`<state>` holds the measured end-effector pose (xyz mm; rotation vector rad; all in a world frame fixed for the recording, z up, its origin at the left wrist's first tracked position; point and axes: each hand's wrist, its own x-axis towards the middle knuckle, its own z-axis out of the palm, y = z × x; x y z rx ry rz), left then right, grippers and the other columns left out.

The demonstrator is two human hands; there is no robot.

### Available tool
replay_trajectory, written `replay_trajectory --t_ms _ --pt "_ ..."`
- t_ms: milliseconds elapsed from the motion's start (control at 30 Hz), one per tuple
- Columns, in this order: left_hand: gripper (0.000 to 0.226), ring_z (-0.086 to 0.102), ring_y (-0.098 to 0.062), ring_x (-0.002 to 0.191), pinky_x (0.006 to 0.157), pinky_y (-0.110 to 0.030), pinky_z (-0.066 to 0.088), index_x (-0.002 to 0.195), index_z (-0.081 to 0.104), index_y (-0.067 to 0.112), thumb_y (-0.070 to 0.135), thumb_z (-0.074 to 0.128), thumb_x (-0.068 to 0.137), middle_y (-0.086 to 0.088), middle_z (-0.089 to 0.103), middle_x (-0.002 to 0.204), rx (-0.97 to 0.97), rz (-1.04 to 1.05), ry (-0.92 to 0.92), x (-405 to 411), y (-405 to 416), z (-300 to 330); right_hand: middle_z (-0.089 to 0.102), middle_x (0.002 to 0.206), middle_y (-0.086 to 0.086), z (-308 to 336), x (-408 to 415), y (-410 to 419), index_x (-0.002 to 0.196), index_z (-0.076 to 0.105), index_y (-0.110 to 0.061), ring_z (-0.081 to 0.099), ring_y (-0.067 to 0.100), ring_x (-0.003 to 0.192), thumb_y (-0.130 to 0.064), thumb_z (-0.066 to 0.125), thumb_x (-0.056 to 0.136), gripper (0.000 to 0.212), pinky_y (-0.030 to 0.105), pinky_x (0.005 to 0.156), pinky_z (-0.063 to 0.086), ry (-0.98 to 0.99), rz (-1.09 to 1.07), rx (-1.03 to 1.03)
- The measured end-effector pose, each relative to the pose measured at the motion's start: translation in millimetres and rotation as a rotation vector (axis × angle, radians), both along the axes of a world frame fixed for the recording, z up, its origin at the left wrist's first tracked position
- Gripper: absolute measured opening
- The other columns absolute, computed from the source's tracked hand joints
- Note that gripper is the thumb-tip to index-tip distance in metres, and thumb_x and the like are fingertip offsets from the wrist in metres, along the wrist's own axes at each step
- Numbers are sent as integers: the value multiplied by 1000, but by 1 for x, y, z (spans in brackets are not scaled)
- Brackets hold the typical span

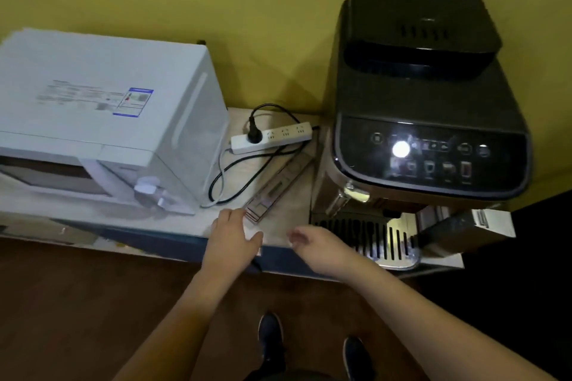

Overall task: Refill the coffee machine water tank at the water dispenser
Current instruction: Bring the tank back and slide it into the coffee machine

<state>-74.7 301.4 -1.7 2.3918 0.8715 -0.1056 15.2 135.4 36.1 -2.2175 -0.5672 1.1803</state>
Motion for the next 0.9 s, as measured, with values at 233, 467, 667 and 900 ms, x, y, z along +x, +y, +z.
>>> replay_trajectory --t_ms 233,467,667,900 --pt "72 46 -26 122 100 -39 42 138 44 12 55 65 84 -9 49 132 197 -125 143 18 19 -35 52 136 9 -50 22 73 139 45 -19 54 28 119 -20 47 99 40 40 97 48 78 -507 -100" --pt "56 48 -25 119 98 -36 41 130 50 11 46 65 88 -10 50 129 230 -16 124 34 20 -36 57 117 4 -75 18 115 140 42 -19 58 32 116 -38 55 94 51 49 102 47 297 -793 37" --pt "51 55 -23 105 87 -35 47 118 60 10 43 72 81 -9 57 117 -8 2 100 32 46 -35 63 106 10 -58 32 127 114 60 -11 61 24 94 -23 47 99 23 36 83 52 174 -828 -11" --pt "59 58 -10 94 80 -28 50 125 59 20 43 79 76 4 57 112 -119 103 -162 -14 75 22 66 106 6 12 9 141 120 57 -15 63 19 94 -26 50 98 25 37 86 52 68 -768 314"
